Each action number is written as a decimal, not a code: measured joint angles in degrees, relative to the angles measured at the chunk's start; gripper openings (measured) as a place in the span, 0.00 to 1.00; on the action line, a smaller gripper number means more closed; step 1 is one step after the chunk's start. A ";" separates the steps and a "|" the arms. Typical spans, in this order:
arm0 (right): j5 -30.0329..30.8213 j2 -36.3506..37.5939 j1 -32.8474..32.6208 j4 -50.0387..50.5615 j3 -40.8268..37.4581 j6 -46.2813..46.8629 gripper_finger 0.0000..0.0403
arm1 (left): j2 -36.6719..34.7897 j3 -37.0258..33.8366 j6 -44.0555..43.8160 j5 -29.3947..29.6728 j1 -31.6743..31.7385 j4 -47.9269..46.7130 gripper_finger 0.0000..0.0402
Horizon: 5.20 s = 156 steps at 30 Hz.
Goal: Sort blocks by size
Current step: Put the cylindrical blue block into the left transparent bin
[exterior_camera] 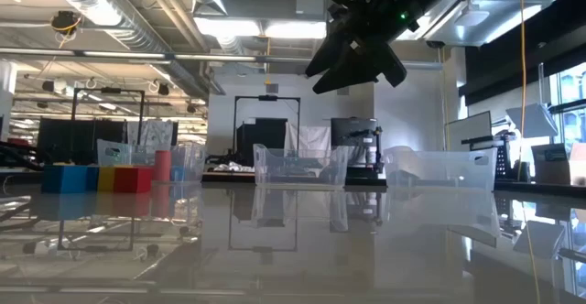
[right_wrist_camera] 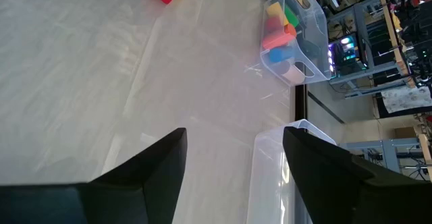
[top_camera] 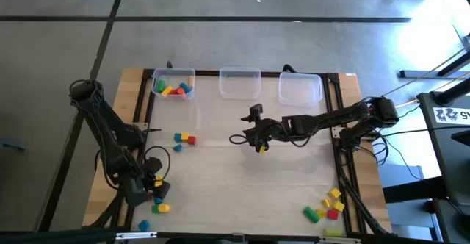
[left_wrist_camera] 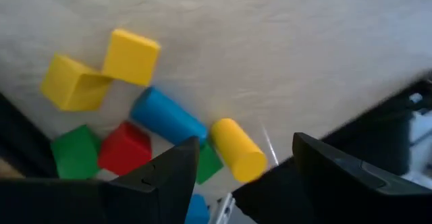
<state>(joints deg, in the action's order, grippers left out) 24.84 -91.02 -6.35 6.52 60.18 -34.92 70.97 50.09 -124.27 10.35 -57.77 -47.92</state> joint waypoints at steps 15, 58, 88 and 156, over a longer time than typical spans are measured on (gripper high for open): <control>-0.02 0.00 -0.01 -0.03 0.00 0.02 0.62 | 9.66 0.00 -5.86 -6.36 -0.08 -6.18 0.59; -0.02 0.00 -0.01 -0.50 0.00 0.07 0.62 | 21.12 -0.02 -2.64 -7.17 -0.26 1.98 0.39; -0.02 0.00 0.00 -0.46 0.00 0.07 0.62 | 10.34 0.33 7.84 -5.47 0.15 -1.01 0.34; 0.00 0.00 -0.02 -3.40 -0.02 -1.31 0.62 | -5.37 -0.09 94.95 43.39 79.99 2.87 0.34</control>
<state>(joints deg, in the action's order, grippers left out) 24.84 -91.02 -6.37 3.12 60.16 -36.23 65.60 50.00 -29.32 53.74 22.23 -45.06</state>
